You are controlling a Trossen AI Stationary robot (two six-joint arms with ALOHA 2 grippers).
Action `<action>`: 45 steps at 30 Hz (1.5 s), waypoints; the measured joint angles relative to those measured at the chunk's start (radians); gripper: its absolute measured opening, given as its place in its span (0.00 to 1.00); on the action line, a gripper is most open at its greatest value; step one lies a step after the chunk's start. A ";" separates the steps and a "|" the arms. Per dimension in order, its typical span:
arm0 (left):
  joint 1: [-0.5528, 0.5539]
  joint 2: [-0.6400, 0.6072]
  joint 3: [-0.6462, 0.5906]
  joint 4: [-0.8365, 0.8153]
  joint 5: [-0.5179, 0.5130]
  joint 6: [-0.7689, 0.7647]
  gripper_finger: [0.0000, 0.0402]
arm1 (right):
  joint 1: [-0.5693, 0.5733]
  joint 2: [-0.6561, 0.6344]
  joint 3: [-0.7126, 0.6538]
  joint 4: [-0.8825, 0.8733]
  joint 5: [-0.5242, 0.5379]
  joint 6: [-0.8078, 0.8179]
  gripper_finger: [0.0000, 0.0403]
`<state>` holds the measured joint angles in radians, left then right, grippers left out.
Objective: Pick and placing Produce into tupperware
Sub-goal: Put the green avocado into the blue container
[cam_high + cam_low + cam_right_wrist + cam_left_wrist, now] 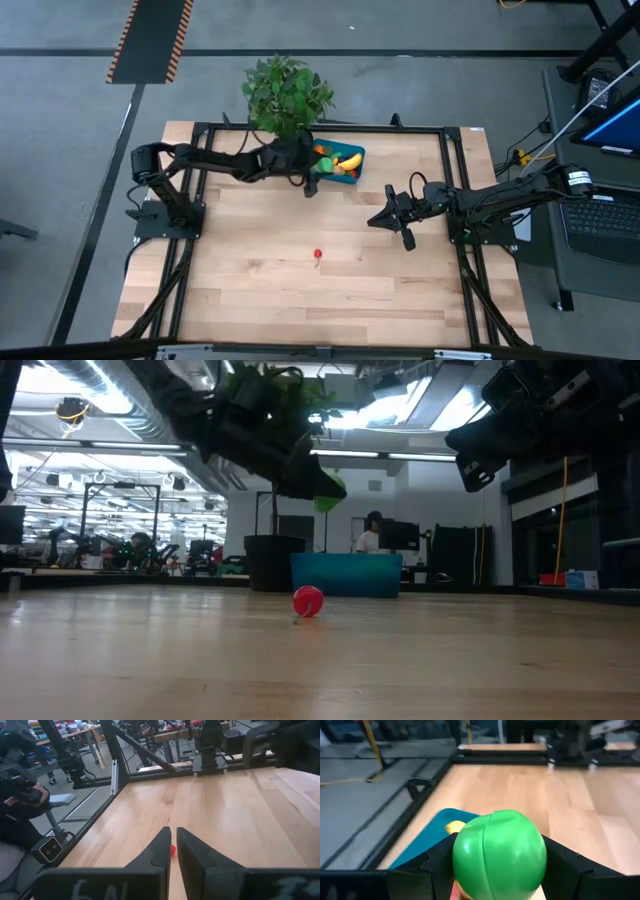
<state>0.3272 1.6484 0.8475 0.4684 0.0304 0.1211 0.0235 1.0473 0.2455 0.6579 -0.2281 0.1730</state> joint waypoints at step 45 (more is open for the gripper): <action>0.016 0.300 0.300 -0.186 -0.305 0.176 0.55 | 0.000 0.000 0.000 -0.007 0.001 -0.019 0.08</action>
<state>0.3429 1.9484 1.1473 0.2828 -0.2749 0.2971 0.0235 1.0473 0.2459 0.6506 -0.2276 0.1539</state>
